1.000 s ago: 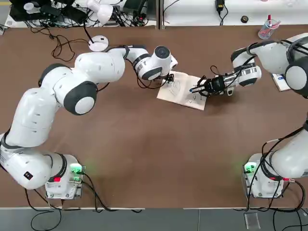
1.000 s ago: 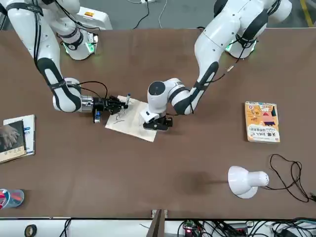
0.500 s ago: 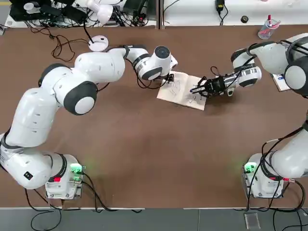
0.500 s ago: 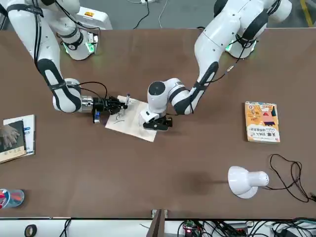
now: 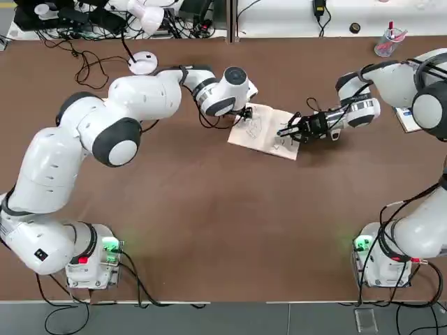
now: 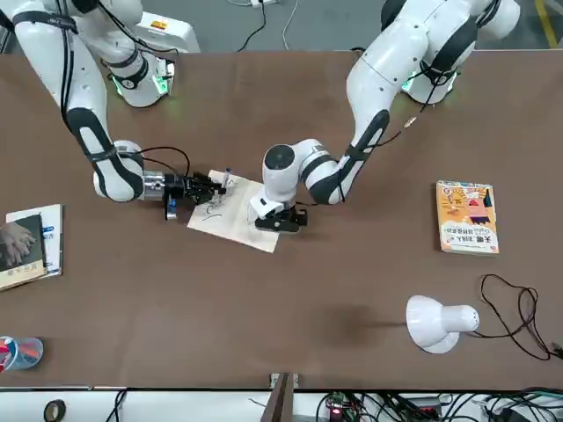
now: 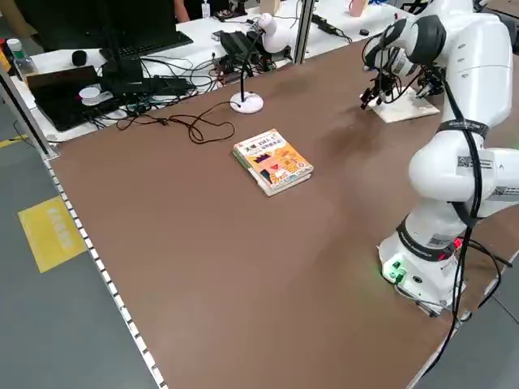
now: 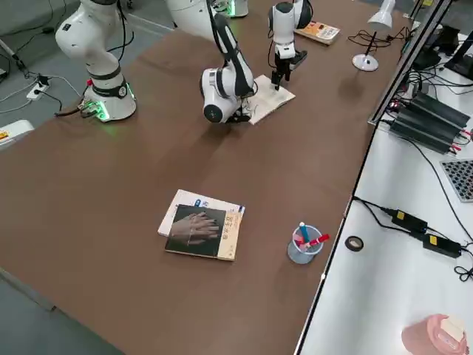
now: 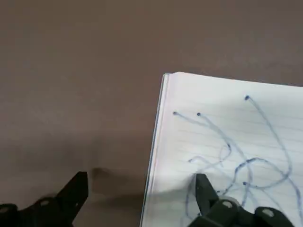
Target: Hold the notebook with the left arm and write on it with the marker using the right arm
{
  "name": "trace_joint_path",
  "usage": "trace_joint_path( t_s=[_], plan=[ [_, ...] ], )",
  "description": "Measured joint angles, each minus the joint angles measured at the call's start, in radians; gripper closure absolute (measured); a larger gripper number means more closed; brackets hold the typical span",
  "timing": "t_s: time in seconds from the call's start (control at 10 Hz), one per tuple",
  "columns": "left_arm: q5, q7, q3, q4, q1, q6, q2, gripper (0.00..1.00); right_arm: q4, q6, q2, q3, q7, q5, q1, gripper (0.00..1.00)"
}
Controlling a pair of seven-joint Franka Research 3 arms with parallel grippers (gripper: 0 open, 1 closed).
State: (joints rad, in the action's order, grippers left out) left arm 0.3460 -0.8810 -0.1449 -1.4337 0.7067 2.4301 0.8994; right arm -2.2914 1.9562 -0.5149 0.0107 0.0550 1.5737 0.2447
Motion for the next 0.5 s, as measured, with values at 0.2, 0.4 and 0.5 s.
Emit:
trace_joint_path(
  t_s=[0.2,0.4,0.5],
  plan=[
    [0.000,0.000,0.000,0.000,0.000,0.000,0.000,0.00,0.000,0.000,-0.002,0.000,0.007,0.000,0.000,0.83],
    [0.000,0.000,0.000,0.000,0.000,0.000,0.000,0.00,0.000,-0.001,-0.003,0.000,0.010,0.000,0.000,0.83],
    [0.000,0.000,0.000,0.000,0.000,0.000,0.000,0.00,0.000,-0.002,-0.004,0.000,0.010,0.000,0.000,0.83]
  ],
)
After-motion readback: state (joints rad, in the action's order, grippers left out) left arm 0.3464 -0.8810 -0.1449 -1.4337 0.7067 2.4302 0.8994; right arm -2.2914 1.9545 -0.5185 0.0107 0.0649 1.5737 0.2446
